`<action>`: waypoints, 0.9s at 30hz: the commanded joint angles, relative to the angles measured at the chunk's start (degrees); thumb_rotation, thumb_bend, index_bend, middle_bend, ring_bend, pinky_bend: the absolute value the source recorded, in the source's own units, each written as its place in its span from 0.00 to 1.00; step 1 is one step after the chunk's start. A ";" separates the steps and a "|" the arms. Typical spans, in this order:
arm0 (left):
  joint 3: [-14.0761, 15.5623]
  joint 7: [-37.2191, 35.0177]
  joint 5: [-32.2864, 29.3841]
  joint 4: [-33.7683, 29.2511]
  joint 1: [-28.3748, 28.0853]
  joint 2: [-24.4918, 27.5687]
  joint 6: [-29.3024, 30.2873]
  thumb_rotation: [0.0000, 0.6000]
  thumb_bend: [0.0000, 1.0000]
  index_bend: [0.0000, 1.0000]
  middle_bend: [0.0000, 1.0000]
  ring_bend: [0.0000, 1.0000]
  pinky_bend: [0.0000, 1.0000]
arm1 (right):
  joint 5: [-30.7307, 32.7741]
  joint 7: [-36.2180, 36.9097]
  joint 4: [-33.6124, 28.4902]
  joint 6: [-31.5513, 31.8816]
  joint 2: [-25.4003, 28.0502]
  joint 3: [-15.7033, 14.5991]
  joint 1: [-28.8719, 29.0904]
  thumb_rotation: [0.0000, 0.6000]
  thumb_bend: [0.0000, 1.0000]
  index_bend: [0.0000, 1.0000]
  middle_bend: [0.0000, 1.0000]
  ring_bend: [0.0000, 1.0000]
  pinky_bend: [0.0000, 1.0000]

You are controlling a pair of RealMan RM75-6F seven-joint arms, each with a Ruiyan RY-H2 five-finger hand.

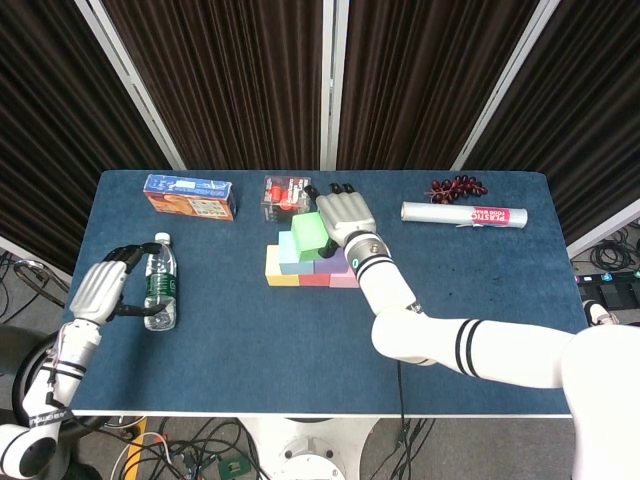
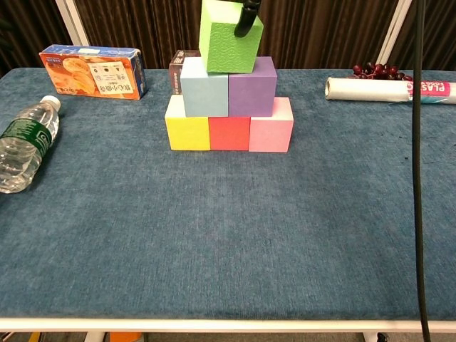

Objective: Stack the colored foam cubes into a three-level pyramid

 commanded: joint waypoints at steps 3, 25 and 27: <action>0.03 -0.29 0.18 0.11 0.08 0.05 0.08 1.00 0.05 0.17 0.21 0.15 0.16 | -0.19 -0.06 -0.23 -0.06 -0.07 0.82 -0.59 1.00 0.11 0.00 0.19 0.00 0.00; 0.23 -2.28 0.75 -0.25 0.12 0.61 -0.54 1.00 0.05 0.17 0.20 0.15 0.16 | -15.58 4.65 0.26 1.04 -2.38 2.17 -7.61 1.00 0.12 0.01 0.25 0.00 0.00; 0.32 -2.89 0.86 -0.21 0.11 0.73 -0.79 1.00 0.05 0.17 0.20 0.15 0.16 | -16.40 4.92 0.61 1.46 -2.84 2.30 -7.97 1.00 0.12 0.06 0.28 0.00 0.00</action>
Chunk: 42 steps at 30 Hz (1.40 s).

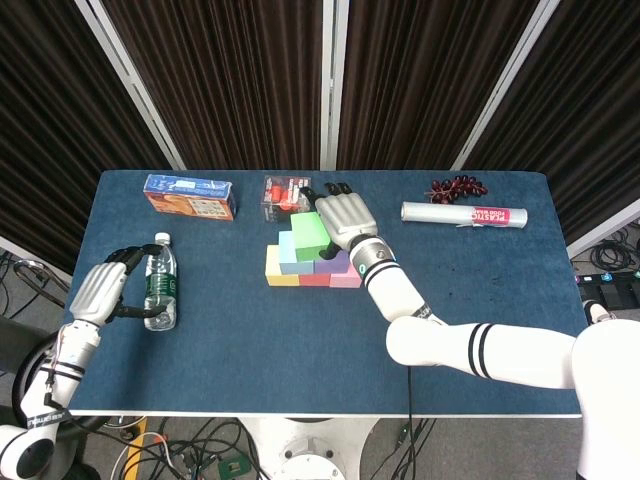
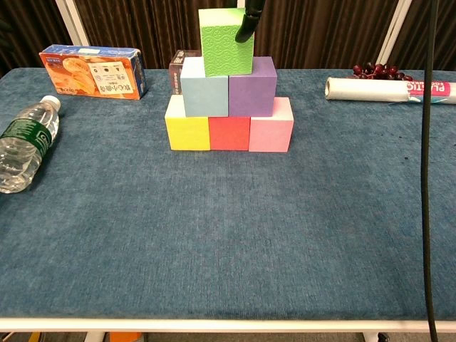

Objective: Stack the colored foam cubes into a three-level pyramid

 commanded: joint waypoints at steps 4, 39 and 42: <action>0.14 -1.48 0.21 0.36 -0.18 0.26 -0.86 1.00 0.05 0.17 0.20 0.15 0.16 | -1.46 0.46 0.99 0.97 -1.23 0.30 -0.90 1.00 0.12 0.12 0.32 0.00 0.00; 0.42 -2.64 0.96 0.72 0.06 0.26 -0.35 1.00 0.05 0.17 0.20 0.15 0.16 | 0.21 -1.85 -1.51 4.76 -1.53 2.88 -2.71 1.00 0.13 0.14 0.32 0.00 0.00; 0.46 -2.70 1.06 0.80 0.11 0.26 -0.26 1.00 0.05 0.17 0.20 0.15 0.16 | 0.62 -2.30 -1.51 4.75 -1.52 3.00 -2.71 1.00 0.13 0.14 0.32 0.00 0.00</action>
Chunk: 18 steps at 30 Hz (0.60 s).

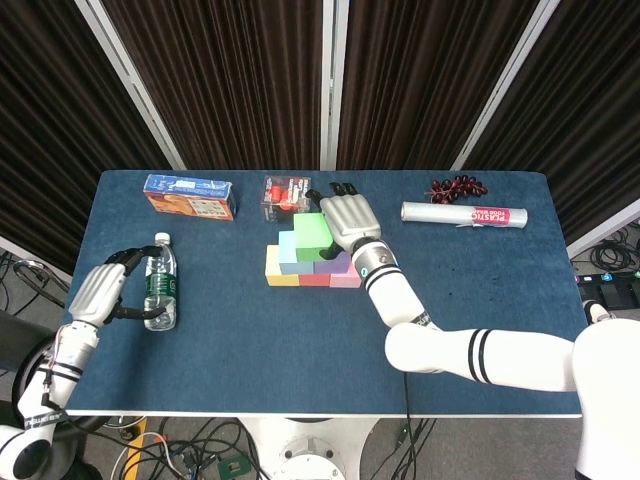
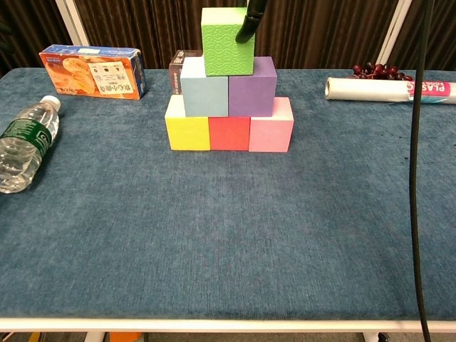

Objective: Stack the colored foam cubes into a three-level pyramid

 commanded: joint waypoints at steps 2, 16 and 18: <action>-0.02 -0.12 -0.03 0.11 -0.03 -0.09 -0.04 1.00 0.05 0.17 0.20 0.15 0.16 | 0.41 -0.48 0.15 -0.08 -0.15 0.14 -0.01 1.00 0.13 0.14 0.32 0.00 0.00; -0.10 0.11 0.00 0.68 -0.19 -0.37 -0.03 1.00 0.05 0.17 0.20 0.15 0.16 | 0.34 -0.82 -0.15 -0.71 -0.02 1.07 -0.59 1.00 0.11 0.00 0.13 0.00 0.00; -0.15 0.47 -0.09 0.69 -0.23 -0.40 0.03 1.00 0.05 0.17 0.20 0.15 0.16 | -0.22 -0.35 -0.65 -0.79 0.43 1.33 -1.00 1.00 0.11 0.00 0.10 0.00 0.00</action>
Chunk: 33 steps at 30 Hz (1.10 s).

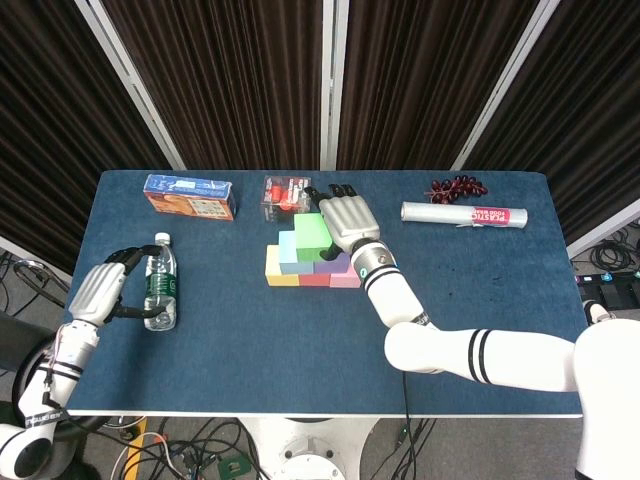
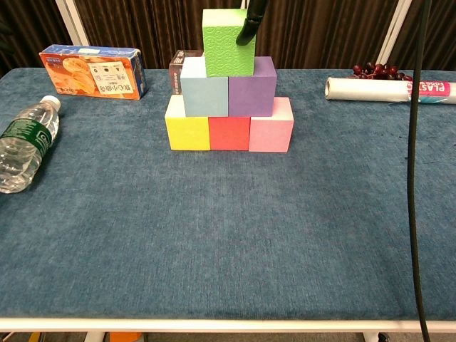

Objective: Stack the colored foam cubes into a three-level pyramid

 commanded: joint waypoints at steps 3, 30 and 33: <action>-0.10 0.86 -0.18 -0.05 -0.08 -0.11 0.17 1.00 0.05 0.17 0.20 0.15 0.16 | -1.07 1.11 -1.56 -0.30 1.39 0.62 -1.01 1.00 0.11 0.00 0.06 0.00 0.00; -0.73 14.49 -3.86 6.69 5.97 -4.20 13.04 1.00 0.05 0.17 0.20 0.15 0.15 | -55.65 38.08 -11.08 16.57 18.23 -9.44 -44.83 1.00 0.12 0.00 0.13 0.00 0.00; -0.13 14.62 -3.32 5.90 7.03 -4.38 14.08 1.00 0.05 0.17 0.20 0.15 0.15 | -60.05 43.15 -8.51 17.71 17.75 -11.16 -48.75 1.00 0.12 0.00 0.13 0.00 0.00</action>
